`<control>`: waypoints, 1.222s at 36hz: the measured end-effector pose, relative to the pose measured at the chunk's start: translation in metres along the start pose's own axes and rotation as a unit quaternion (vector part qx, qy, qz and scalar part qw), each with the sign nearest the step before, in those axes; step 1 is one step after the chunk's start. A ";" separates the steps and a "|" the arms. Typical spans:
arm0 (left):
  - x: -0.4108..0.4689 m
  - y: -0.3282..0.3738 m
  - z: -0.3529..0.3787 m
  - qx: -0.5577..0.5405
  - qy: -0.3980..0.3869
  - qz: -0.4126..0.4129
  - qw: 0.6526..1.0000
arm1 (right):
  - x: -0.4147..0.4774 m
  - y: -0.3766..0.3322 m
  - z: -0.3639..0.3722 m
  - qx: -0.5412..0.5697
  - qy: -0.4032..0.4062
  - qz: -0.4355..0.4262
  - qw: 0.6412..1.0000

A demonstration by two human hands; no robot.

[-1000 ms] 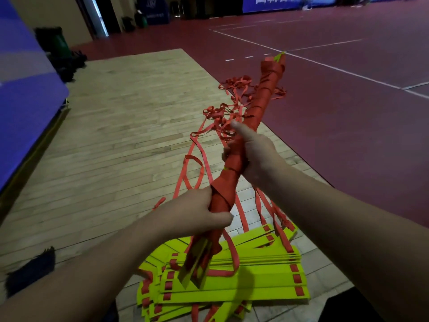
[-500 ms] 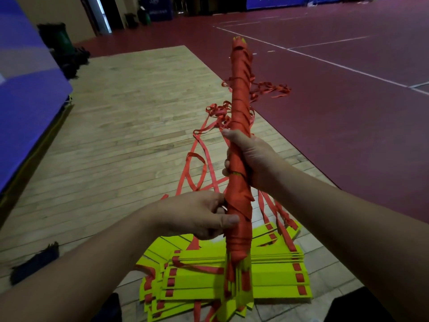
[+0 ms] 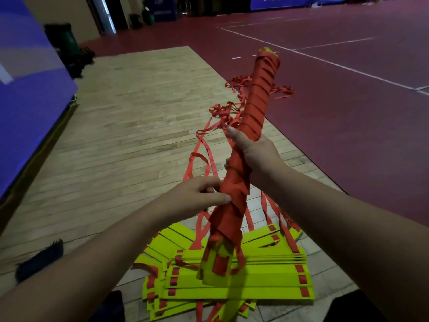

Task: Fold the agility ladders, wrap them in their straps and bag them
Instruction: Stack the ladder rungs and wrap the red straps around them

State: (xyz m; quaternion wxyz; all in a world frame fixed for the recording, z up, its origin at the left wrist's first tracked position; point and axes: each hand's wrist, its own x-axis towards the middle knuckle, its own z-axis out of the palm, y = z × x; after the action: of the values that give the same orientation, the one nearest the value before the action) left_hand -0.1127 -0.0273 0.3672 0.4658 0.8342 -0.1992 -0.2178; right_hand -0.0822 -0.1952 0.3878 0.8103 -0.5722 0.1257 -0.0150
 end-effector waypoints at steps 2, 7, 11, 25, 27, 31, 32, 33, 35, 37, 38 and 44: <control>-0.004 -0.001 0.002 -0.081 -0.021 -0.030 0.996 | -0.001 -0.001 0.004 0.025 -0.003 0.021 0.999; -0.009 -0.010 0.006 -0.063 -0.043 -0.046 0.996 | -0.002 0.002 0.008 0.039 0.019 0.035 0.998; -0.011 -0.012 0.004 0.084 0.001 -0.048 0.995 | -0.006 0.002 0.015 0.038 0.028 0.030 0.998; -0.011 -0.013 -0.009 -0.203 0.138 0.027 0.969 | -0.013 0.003 0.024 0.113 -0.056 0.094 0.988; -0.007 -0.015 -0.008 -0.182 0.201 0.032 0.962 | -0.017 0.021 0.027 0.043 -0.027 0.134 0.990; -0.001 -0.020 -0.019 -0.123 0.324 0.011 0.938 | -0.028 0.050 0.038 -0.024 -0.027 0.184 0.982; 0.000 -0.020 -0.021 -0.113 0.343 0.007 0.932 | -0.029 0.053 0.043 -0.016 -0.040 0.184 0.982; 0.000 -0.019 -0.023 -0.103 0.361 0.005 0.927 | -0.032 0.053 0.048 -0.005 -0.054 0.186 0.981; 0.000 -0.016 -0.022 -0.071 0.385 -0.005 0.920 | -0.036 0.050 0.063 0.007 -0.071 0.178 0.981; -0.001 -0.018 -0.020 -0.060 0.399 -0.009 0.915 | -0.033 0.051 0.073 -0.002 -0.079 0.170 0.982; -0.003 -0.017 -0.018 -0.070 0.400 -0.004 0.914 | -0.033 0.051 0.075 -0.006 -0.084 0.165 0.983; -0.018 -0.018 -0.009 -0.090 0.412 0.003 0.907 | -0.040 0.048 0.083 0.013 -0.137 0.147 0.979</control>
State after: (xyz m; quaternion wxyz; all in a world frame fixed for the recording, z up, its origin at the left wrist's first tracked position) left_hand -0.1203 -0.0027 0.3596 0.5800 0.8037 0.0282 0.1296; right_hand -0.1082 -0.0957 0.3760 0.8208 -0.5331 0.0957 0.1814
